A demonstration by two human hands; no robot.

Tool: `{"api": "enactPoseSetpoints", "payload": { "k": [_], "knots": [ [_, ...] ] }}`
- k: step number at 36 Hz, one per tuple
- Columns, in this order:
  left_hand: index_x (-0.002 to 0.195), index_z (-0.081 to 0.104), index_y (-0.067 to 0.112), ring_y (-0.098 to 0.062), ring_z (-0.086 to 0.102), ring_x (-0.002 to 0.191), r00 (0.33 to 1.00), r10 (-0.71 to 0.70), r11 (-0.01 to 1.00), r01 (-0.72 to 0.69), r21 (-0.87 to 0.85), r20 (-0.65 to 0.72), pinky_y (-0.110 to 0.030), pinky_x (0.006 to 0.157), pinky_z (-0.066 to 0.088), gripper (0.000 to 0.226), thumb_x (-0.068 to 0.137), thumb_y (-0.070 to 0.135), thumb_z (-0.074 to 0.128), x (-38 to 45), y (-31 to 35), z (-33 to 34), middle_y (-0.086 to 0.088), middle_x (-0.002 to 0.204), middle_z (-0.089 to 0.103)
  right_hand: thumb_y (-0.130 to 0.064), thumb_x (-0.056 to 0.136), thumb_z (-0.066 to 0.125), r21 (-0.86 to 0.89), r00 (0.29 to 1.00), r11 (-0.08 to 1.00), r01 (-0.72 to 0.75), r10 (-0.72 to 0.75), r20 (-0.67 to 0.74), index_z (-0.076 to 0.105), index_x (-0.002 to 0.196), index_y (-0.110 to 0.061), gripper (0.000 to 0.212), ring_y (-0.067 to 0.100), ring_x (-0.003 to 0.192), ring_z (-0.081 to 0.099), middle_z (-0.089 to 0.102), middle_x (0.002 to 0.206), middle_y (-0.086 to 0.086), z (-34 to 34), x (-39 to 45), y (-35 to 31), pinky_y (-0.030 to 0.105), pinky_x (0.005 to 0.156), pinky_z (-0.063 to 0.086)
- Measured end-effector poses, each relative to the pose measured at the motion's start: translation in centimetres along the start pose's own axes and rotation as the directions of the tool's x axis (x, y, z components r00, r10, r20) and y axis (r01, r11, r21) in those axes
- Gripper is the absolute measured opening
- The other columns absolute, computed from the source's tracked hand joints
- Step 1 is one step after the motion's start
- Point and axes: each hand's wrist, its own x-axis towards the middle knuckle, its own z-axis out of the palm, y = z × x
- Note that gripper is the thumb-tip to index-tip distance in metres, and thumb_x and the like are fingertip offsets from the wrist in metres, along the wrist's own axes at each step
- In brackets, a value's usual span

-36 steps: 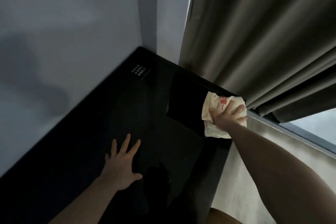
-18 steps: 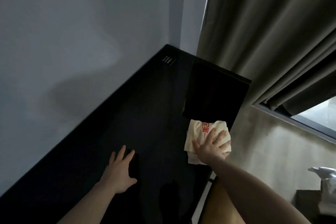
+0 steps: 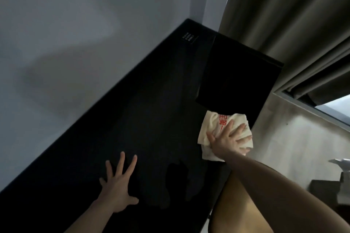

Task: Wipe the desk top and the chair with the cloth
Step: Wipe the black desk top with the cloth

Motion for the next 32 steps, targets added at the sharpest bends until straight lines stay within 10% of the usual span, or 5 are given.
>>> {"api": "enactPoseSetpoints", "payload": {
  "k": [16, 32],
  "knots": [
    [0.16, -0.008, 0.038, -0.031, -0.019, 0.154, 0.984, 0.112, 0.994, -0.111, 0.009, -0.137, -0.059, 0.124, 0.014, 0.108, 0.089, 0.05, 0.071, -3.0, -3.5, 3.2, 0.006, 0.165, -0.03, -0.088, 0.086, 0.015, -0.116, 0.994, 0.989, 0.095, -0.087, 0.066, -0.024, 0.158, -0.025, 0.104, 0.052, 0.149, -0.021, -0.033, 0.163, 0.016, 2.3, -6.7, 0.2, 0.077, 0.114, -0.006],
    [0.163, 0.008, 0.032, -0.027, 0.002, 0.157, 0.99, 0.135, 0.98, -0.128, 0.151, -0.035, -0.044, 0.125, 0.022, 0.094, 0.093, 0.036, 0.071, -15.2, -18.4, 11.7, 0.008, 0.169, -0.011, -0.086, 0.088, 0.017, -0.004, 0.968, 0.987, 0.163, -0.159, 0.193, -0.034, 0.153, -0.025, 0.103, 0.052, 0.146, -0.031, -0.051, 0.152, 0.014, 17.3, -34.9, 3.0, 0.075, 0.114, -0.01]
  ]
}}
